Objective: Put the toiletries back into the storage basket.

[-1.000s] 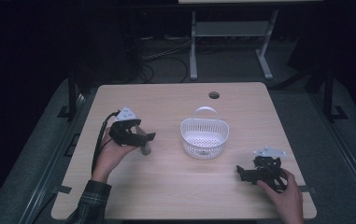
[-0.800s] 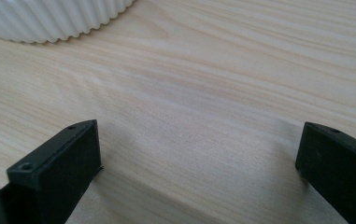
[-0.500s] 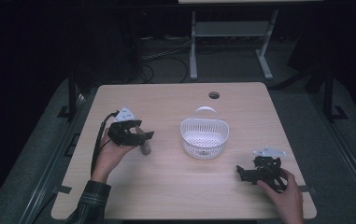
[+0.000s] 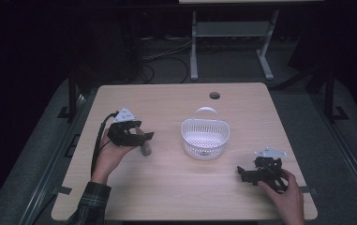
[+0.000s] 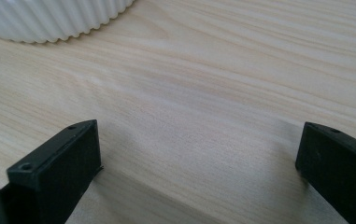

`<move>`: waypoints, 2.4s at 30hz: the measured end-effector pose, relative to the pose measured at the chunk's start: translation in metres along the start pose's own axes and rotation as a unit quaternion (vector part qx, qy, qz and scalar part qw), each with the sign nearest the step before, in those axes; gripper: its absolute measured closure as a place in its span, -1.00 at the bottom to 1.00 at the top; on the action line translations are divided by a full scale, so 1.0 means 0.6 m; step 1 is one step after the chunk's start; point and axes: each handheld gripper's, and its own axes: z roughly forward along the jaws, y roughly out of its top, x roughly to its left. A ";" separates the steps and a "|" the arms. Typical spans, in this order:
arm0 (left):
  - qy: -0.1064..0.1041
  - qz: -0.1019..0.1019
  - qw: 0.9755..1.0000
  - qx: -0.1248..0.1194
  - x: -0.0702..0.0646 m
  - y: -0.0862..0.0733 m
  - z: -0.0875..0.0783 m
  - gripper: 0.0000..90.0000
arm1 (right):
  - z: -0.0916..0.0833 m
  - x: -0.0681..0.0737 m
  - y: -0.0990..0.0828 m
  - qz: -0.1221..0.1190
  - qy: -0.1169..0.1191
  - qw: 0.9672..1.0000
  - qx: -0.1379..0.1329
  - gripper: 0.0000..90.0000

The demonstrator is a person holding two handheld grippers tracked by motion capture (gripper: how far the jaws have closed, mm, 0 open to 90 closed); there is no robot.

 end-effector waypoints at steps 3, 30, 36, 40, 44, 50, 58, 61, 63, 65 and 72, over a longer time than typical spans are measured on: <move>-0.005 -0.004 1.000 -0.004 0.000 0.000 -0.002 -0.35 | 0.000 0.000 0.000 0.000 0.000 1.000 0.000 -1.00; -0.035 0.013 0.999 -0.001 -0.008 0.044 -0.022 -0.35 | 0.000 0.000 0.000 0.000 -0.001 1.000 0.000 -1.00; -0.043 0.020 0.999 -0.004 -0.011 0.058 -0.024 -0.35 | 0.000 0.000 0.000 0.000 -0.001 1.000 -0.001 -1.00; -0.045 0.025 0.999 -0.001 -0.013 0.065 -0.025 -0.35 | 0.000 0.000 0.000 0.000 -0.001 1.000 -0.001 -1.00; -0.048 0.025 0.999 -0.004 -0.015 0.073 -0.027 -0.35 | 0.000 0.000 0.000 -0.001 0.000 1.000 0.000 -1.00; -0.054 0.027 0.998 -0.008 -0.019 0.085 -0.029 -0.35 | 0.000 0.000 0.000 0.000 -0.001 1.000 0.000 -1.00; -0.061 0.028 0.998 -0.010 -0.024 0.097 -0.029 -0.35 | 0.000 0.000 0.000 0.000 0.000 1.000 0.000 -1.00; -0.064 0.030 0.997 -0.012 -0.027 0.101 -0.028 -0.35 | 0.000 0.000 0.000 0.000 -0.001 1.000 0.000 -1.00; -0.065 0.032 0.997 -0.012 -0.029 0.105 -0.028 -0.35 | 0.000 0.000 0.000 0.000 -0.001 1.000 0.000 -1.00; -0.066 0.036 0.997 -0.010 -0.031 0.109 -0.028 -0.35 | 0.000 0.000 0.000 0.001 0.000 1.000 0.000 -1.00; -0.073 0.041 0.996 -0.012 -0.037 0.121 -0.028 -0.35 | 0.000 0.000 0.000 0.000 0.000 1.000 0.000 -1.00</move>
